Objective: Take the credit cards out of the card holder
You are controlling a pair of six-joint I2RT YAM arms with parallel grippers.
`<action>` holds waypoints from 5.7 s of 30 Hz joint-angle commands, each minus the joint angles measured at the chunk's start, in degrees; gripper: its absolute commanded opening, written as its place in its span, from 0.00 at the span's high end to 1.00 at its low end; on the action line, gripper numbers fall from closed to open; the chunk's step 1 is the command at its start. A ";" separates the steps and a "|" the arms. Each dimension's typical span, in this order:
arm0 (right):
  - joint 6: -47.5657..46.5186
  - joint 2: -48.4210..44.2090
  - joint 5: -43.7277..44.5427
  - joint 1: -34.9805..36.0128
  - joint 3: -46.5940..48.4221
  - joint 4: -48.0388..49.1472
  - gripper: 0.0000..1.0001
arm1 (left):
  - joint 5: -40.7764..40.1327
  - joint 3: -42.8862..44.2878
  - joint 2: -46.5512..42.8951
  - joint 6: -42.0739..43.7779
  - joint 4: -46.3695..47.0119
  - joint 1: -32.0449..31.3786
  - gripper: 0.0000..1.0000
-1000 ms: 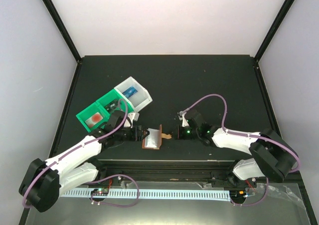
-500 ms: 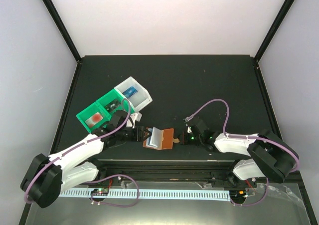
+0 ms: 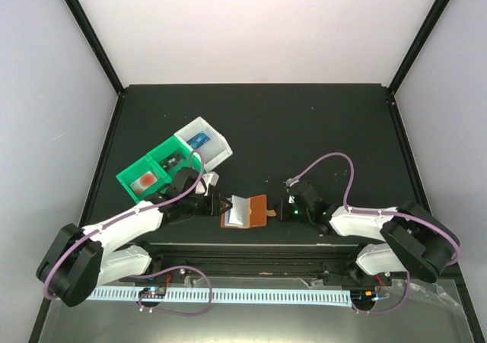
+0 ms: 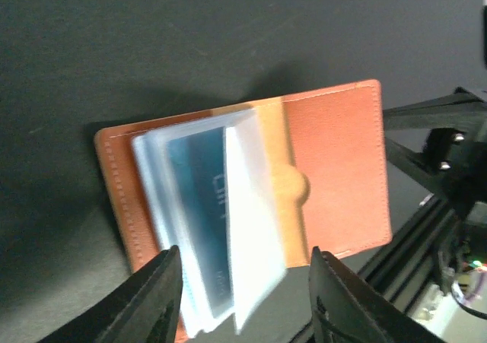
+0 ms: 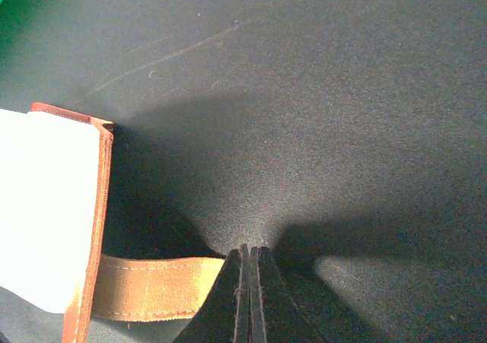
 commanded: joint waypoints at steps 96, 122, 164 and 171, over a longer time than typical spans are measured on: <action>5.45 -5.61 -5.72 10.53 2.89 3.52 0.85 | 8.54 16.25 30.43 -10.93 26.62 -11.64 0.79; 3.97 0.07 -3.55 10.51 7.96 -2.49 0.85 | -8.34 1.75 7.20 -3.53 4.59 -7.79 0.82; 10.34 14.57 -10.31 7.02 6.56 12.86 0.78 | -5.12 -1.99 12.50 -5.10 11.54 -7.03 0.72; 11.19 16.39 -8.86 5.38 7.21 13.72 0.77 | -3.76 -1.65 16.93 -5.64 12.45 -7.01 0.87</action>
